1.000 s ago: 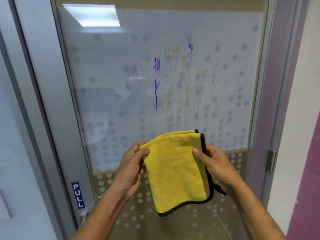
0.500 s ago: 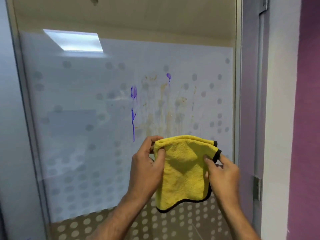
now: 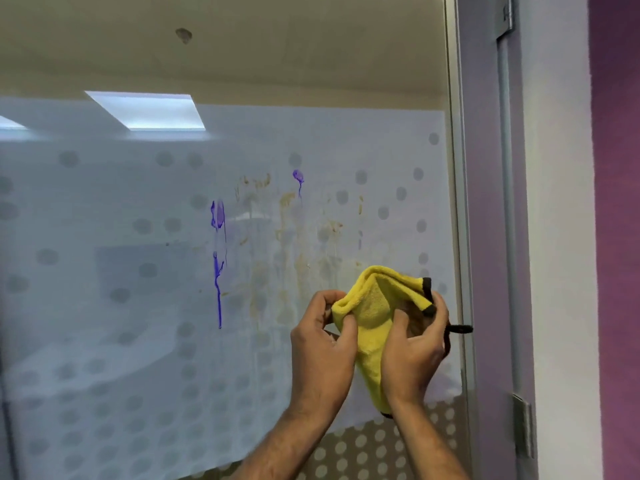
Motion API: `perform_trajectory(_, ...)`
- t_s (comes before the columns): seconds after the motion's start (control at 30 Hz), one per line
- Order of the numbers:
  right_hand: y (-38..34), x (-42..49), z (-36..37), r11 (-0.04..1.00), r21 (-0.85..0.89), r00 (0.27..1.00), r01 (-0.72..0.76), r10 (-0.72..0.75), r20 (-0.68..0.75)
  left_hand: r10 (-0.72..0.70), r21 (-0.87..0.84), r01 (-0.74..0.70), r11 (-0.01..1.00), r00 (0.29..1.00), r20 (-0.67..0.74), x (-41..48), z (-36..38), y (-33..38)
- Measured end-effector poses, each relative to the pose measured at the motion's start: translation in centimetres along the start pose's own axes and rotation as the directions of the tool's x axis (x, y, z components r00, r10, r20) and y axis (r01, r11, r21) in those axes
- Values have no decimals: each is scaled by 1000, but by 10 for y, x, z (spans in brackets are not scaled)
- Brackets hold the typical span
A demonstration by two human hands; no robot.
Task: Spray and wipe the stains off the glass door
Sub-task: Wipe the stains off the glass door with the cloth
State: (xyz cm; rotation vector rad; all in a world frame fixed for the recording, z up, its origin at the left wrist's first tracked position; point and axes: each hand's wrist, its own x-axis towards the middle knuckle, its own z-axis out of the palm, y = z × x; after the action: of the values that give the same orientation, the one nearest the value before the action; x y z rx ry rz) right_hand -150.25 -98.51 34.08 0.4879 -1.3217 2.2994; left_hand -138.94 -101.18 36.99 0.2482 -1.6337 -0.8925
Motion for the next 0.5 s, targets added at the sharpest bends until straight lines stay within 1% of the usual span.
perform_trajectory(0.1,13,-9,10,997,-53,998,60,-59,17,1,28,-2,1000,1000,9,-7,2,-8)
perform_trajectory(0.17,21,-17,14,995,-63,997,72,-72,1,-6,37,6,999,1000,2,-10,2,-12)
perform_trajectory(0.23,33,-22,16,995,-72,996,67,-71,-48,-23,47,23,999,1000,-4,-14,2,-18)
perform_trajectory(0.3,47,-24,20,994,-107,996,31,-40,-84,-35,66,37,997,999,-20,-19,1,-22)
perform_trajectory(0.33,52,-26,22,990,-140,998,0,-10,-66,-33,78,35,996,999,-29,-21,-1,-25)
perform_trajectory(0.37,56,-28,24,983,-184,1000,-22,19,-19,-27,93,30,995,999,-36,-21,-2,-27)
perform_trajectory(0.43,63,-28,24,953,-302,995,-22,50,85,-10,129,14,992,1000,-27,-22,-7,-28)
perform_trajectory(0.47,66,-25,24,927,-376,993,13,32,112,3,147,-2,989,1000,-8,-23,-10,-28)
perform_trajectory(0.5,68,-22,24,890,-449,992,80,-26,125,25,170,-27,985,1000,12,-24,-15,-28)
